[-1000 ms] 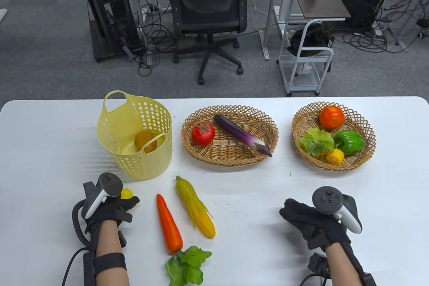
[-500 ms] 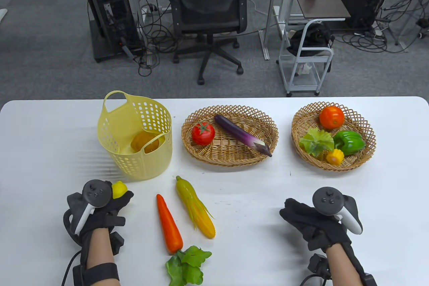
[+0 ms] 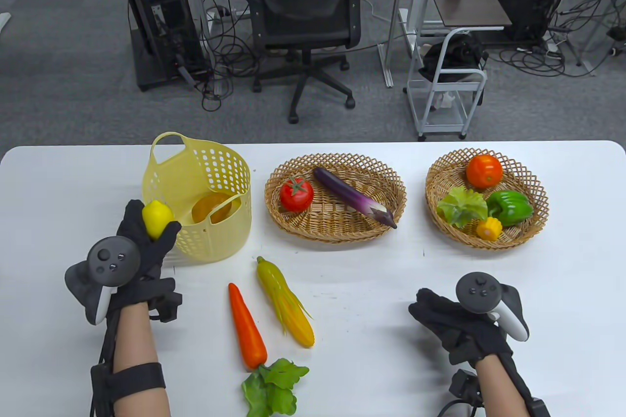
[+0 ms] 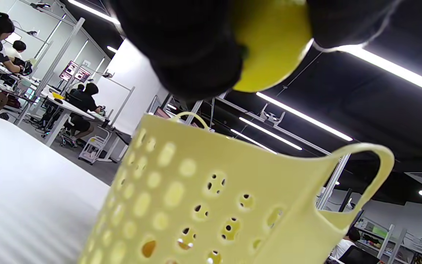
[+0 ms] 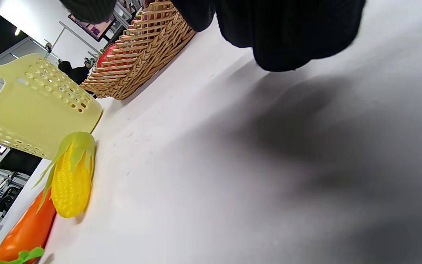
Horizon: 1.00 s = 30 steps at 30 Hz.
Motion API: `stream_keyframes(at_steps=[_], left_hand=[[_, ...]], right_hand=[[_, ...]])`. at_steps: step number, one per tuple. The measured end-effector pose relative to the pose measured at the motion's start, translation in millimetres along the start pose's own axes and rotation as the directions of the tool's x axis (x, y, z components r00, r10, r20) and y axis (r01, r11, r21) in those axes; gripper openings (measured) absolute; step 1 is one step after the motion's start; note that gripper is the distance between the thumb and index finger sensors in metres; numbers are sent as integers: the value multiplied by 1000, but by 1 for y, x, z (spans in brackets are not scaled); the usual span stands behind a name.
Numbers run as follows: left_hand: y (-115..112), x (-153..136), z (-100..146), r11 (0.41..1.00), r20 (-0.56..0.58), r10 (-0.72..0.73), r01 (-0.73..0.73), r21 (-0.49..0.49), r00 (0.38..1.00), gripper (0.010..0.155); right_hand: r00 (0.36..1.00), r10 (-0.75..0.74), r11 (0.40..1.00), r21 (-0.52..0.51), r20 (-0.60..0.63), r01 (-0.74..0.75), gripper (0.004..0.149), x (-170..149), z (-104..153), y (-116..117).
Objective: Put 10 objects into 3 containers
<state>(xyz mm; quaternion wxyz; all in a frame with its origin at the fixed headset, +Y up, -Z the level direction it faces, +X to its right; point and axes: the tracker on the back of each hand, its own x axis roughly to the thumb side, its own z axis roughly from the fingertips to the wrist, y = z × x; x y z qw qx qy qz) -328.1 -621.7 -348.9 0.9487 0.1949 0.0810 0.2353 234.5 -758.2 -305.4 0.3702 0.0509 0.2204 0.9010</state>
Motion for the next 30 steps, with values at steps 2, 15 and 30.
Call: stream_keyframes(at_steps=[2,15,30], left_hand=[[-7,5,-6,1000,-13,-22,22,-8,1000,85],[-28,-1,-17,996,-62,-73,69,-62,995,83],[-34,-5,-19,985,-65,-17,6,-173,998,83]], right_hand=[[1000,1,1000,1,-2,-1,75,0,0,0],[1000,11,999,30,-29,-11,75,-3,-5,4],[1000,2,1000,24,-24,-1,75,-3,-4,3]])
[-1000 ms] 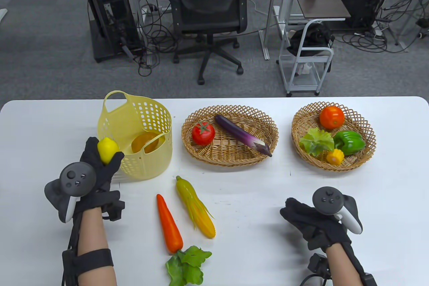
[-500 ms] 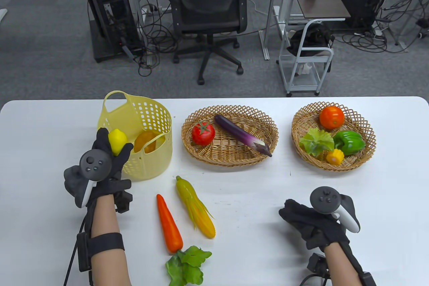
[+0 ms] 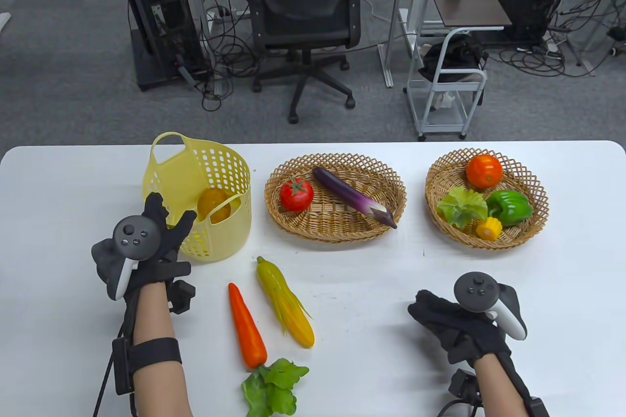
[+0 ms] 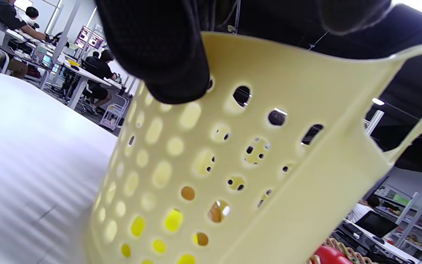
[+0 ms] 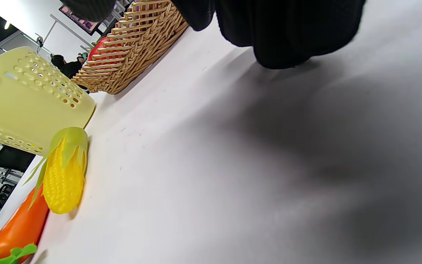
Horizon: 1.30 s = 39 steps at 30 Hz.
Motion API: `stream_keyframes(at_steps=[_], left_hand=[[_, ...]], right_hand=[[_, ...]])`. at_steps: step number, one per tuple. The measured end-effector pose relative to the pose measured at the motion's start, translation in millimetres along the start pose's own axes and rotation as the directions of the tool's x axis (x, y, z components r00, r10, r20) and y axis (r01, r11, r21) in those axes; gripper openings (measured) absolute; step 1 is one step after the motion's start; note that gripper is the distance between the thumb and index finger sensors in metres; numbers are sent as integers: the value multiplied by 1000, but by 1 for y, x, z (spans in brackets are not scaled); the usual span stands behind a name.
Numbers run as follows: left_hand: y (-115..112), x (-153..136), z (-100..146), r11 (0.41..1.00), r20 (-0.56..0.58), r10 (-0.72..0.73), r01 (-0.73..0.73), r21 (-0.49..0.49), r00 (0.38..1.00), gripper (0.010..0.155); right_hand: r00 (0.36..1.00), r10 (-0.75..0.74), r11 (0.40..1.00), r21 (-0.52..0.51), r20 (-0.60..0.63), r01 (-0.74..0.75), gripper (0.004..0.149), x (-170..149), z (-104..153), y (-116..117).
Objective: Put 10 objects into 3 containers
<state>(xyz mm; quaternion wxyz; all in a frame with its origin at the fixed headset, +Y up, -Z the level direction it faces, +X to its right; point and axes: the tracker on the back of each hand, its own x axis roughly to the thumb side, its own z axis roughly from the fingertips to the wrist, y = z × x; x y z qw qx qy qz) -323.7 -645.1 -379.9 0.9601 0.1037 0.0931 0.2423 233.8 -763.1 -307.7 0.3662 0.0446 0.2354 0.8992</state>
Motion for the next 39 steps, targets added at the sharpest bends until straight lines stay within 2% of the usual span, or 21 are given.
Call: stream_keyframes(at_steps=[2,6,9,12,14,16,17,18,19,21,24,26,29,32,39], left_hand=[[2,-1,2,1000,9,12,-12,-3,1000,83],[9,1,13,998,91,14,-19,54,996,80],[18,7,30,991,191,-26,0,136,981,73],[24,11,49,987,265,-33,-11,161,964,70],[24,12,60,996,289,6,-31,84,957,70],[18,11,66,993,270,64,-35,-112,961,69],[12,10,67,956,241,98,-23,-294,965,71],[6,10,68,906,223,114,-9,-423,968,71],[-1,9,70,870,205,102,13,-494,973,72],[-14,10,74,818,195,59,65,-571,979,74],[-41,15,83,671,191,13,133,-729,981,70],[-58,20,91,591,206,2,165,-789,979,68],[-76,28,102,544,264,-45,246,-802,963,68],[-88,30,108,507,277,-65,271,-818,959,69],[-102,32,112,463,275,-83,282,-841,958,68]], right_hand=[[1000,-2,1000,-1,0,2,75,0,0,0],[1000,-5,1000,-4,0,5,75,0,1,-1],[1000,1,1000,-8,13,0,75,2,2,-1],[1000,10,1000,-15,29,-10,75,4,4,-1],[999,11,1000,-16,35,-10,75,5,4,-1],[999,14,1000,-16,35,-14,75,5,4,-1],[999,15,1000,-16,34,-14,75,5,4,-1],[999,12,1000,-17,33,-12,75,5,4,-1],[999,11,1000,-16,33,-10,75,5,5,-1],[999,9,1000,-16,32,-9,75,5,5,-1],[999,14,1000,-14,37,-14,75,6,5,0],[999,15,1000,-15,42,-15,74,7,6,0],[999,13,1000,-16,43,-12,74,7,6,-1],[999,7,1000,-12,35,-7,74,6,5,0],[999,1,1000,-10,36,0,74,6,5,0]])
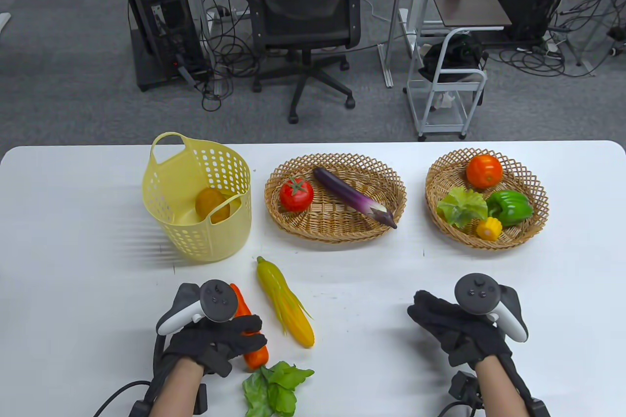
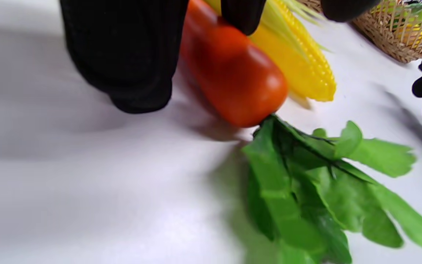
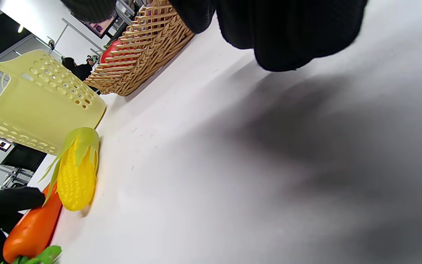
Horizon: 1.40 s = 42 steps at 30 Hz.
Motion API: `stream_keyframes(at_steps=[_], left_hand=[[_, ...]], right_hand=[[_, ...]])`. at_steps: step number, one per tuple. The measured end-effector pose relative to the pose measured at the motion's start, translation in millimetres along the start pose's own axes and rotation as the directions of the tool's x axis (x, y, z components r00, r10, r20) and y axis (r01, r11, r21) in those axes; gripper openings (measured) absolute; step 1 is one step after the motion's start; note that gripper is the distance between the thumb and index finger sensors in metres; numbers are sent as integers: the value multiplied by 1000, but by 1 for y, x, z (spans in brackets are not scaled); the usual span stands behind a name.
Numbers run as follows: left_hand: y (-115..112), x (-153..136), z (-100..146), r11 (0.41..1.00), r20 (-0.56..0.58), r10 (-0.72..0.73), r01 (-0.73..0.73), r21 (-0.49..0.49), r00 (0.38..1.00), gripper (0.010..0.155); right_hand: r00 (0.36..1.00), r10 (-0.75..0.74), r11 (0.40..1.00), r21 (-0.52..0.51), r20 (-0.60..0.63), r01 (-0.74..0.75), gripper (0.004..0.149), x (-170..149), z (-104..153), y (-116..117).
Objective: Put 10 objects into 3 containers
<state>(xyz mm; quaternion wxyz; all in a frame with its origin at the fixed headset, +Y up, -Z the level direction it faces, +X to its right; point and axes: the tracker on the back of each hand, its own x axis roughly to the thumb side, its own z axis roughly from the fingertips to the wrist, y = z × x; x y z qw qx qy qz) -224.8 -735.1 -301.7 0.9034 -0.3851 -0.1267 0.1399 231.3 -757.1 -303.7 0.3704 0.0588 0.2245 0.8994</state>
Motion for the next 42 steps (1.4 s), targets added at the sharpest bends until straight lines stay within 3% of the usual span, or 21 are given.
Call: stream_keyframes(at_steps=[10,18,24,27,35,38,42], left_hand=[[-7,-3,-12,997,-29,-82,82,0,996,72],[-5,-20,-5,996,-31,-76,78,47,997,70],[16,-29,25,979,162,82,-110,172,983,67],[30,-28,47,947,312,156,-232,224,937,67],[71,-27,84,830,655,276,-518,207,704,68],[88,-32,85,764,715,342,-623,166,610,68],[109,-47,77,683,713,398,-706,190,577,68]], right_hand=[[1000,1,1000,0,-9,-1,74,0,1,0],[1000,4,1000,2,-13,-4,75,1,1,0],[1000,4,1000,4,-14,-4,75,1,1,0],[1000,3,1000,2,-14,-3,74,1,1,0],[1000,0,1000,5,-20,0,71,1,1,0],[1000,-1,1000,4,-22,1,72,1,1,0],[1000,-1,1000,3,-18,1,72,2,1,0]])
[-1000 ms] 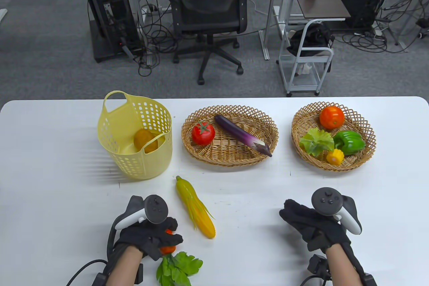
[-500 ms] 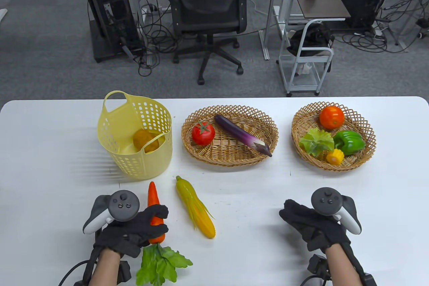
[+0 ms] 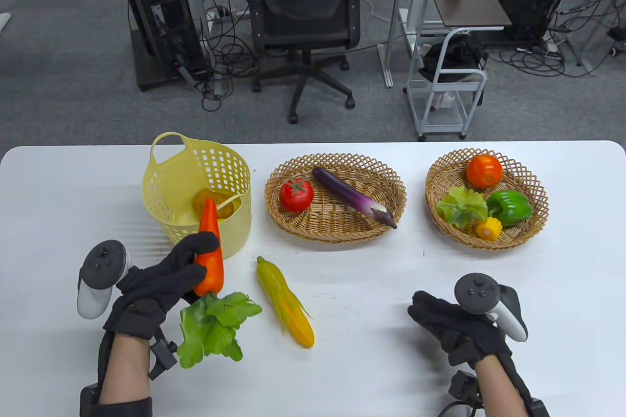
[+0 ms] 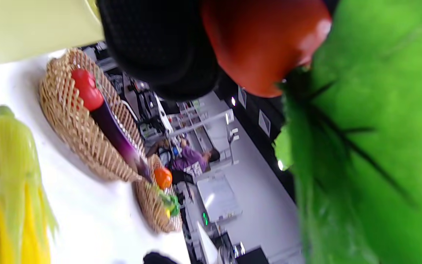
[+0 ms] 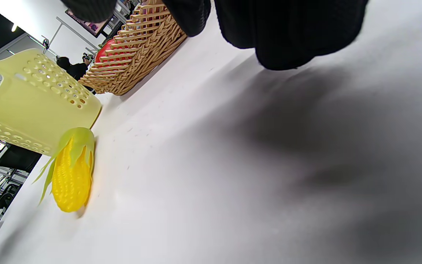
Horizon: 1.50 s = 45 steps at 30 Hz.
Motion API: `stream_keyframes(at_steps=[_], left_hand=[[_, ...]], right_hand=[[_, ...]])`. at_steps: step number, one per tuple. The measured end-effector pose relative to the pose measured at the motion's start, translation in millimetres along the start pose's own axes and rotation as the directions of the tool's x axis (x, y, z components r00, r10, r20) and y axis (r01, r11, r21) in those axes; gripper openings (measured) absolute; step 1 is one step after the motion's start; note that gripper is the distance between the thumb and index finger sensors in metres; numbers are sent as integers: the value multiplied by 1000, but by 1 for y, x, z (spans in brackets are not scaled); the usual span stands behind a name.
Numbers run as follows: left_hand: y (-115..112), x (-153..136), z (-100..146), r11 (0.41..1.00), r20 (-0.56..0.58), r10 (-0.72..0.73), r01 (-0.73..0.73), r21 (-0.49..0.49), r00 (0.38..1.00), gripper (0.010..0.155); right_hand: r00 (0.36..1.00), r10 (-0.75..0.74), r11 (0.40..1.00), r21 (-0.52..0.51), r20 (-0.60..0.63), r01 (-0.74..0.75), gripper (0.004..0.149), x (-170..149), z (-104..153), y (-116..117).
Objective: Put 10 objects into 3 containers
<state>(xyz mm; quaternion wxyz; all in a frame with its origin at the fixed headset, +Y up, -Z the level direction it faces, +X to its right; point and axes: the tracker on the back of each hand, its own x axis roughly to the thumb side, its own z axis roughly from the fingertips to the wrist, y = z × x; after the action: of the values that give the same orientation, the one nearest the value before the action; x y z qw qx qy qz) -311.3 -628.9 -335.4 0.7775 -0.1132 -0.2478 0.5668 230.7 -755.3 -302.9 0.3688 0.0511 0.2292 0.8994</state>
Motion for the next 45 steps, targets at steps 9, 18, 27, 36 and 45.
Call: stream_keyframes(at_steps=[9,18,27,36,45], left_hand=[[37,-32,-20,982,-154,118,-92,168,981,71],[44,-54,-21,952,-256,166,-88,293,952,76],[45,-40,-4,929,-276,52,55,366,960,74],[16,0,36,729,-154,-458,469,499,875,71],[-62,4,31,677,-113,-722,730,92,683,60]], right_hand=[[1000,-1,1000,0,-7,1,74,0,0,0],[1000,0,1000,3,5,0,74,0,0,0],[1000,3,1000,3,13,-3,74,0,0,0],[999,4,1000,-13,33,-4,74,2,2,-1],[993,73,997,-33,91,-70,74,17,11,4]])
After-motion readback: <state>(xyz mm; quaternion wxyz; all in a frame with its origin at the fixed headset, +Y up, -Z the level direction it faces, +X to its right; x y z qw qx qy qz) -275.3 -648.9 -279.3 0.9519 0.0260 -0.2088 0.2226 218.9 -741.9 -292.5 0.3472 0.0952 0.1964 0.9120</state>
